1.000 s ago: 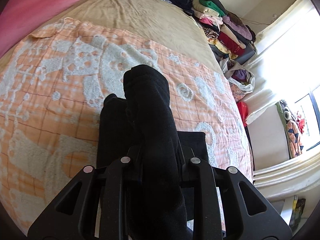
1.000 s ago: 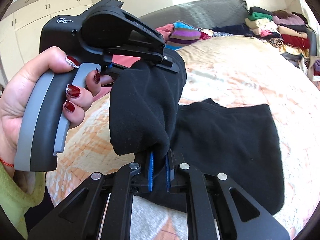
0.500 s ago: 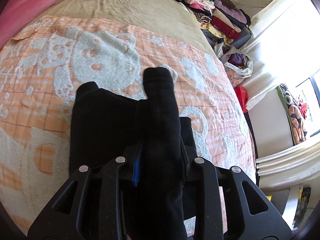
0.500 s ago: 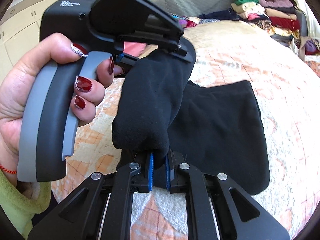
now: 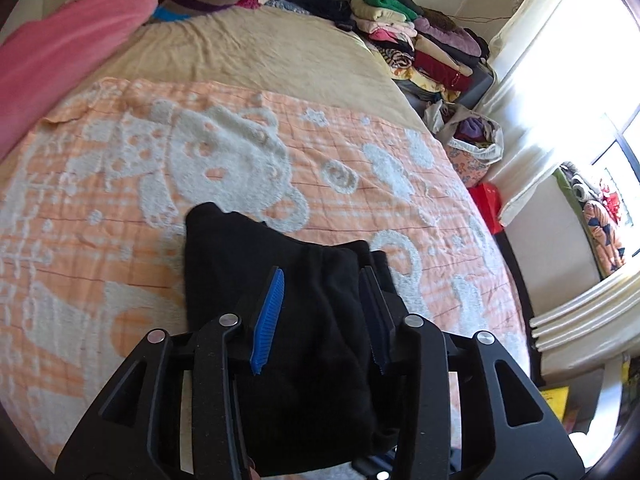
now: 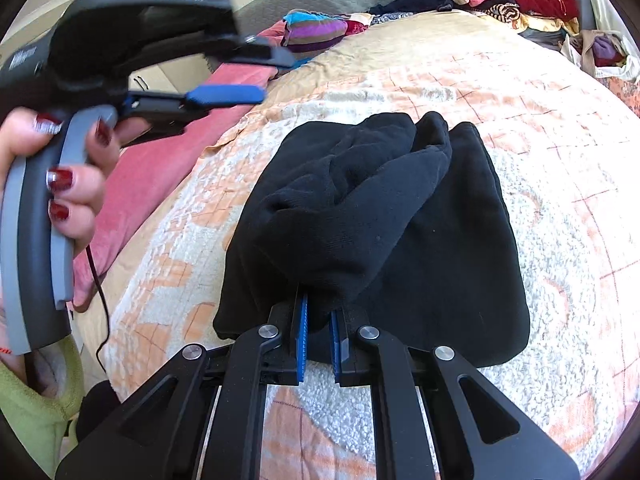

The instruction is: Fold small clothes

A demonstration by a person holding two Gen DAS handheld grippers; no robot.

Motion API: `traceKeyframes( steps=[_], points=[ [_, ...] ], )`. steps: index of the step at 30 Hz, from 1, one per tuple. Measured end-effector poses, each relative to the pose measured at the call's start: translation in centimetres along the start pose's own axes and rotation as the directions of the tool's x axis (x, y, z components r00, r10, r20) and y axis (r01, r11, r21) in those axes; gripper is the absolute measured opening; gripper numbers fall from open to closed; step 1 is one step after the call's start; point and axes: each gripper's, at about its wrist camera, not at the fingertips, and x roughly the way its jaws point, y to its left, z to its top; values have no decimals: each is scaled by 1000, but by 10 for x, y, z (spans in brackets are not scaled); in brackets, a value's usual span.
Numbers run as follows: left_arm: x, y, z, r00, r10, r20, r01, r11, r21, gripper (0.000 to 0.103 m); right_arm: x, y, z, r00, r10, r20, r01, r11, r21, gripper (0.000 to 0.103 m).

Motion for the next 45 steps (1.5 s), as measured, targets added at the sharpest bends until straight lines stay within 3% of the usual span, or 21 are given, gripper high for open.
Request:
traceKeyframes(
  steps=[13,14,16,21,29,31,40,45],
  points=[
    [-30,56,-42,984,157,88,-156,988,-20,41,-33,-12,-4,998,-43,39,43,999,14,13],
    [-30,60,-46,984,155,83,-153,988,-31,41,-38,-11,-4,996,-65,54,65,998,1,16],
    [-28,64,-53,985,157,76,-155,987,-36,41,-51,-10,-2,990,-102,101,104,994,-21,42],
    [-18,69,-70,984,169,48,-168,985,-29,42,-54,-16,6,989,-92,118,95,995,-23,64],
    [-2,67,-90,987,163,4,-163,986,18,45,-20,-32,13,1000,-20,21,19,998,59,72],
    [0,66,-91,987,161,0,-161,986,29,45,-12,-32,17,1000,-23,11,23,997,68,81],
    [7,67,-94,987,157,-16,-156,987,26,48,24,-44,44,998,22,-52,-16,994,112,86],
    [9,65,-95,986,167,-16,-167,985,41,48,36,-47,47,997,42,-69,-33,991,128,84]
  ],
)
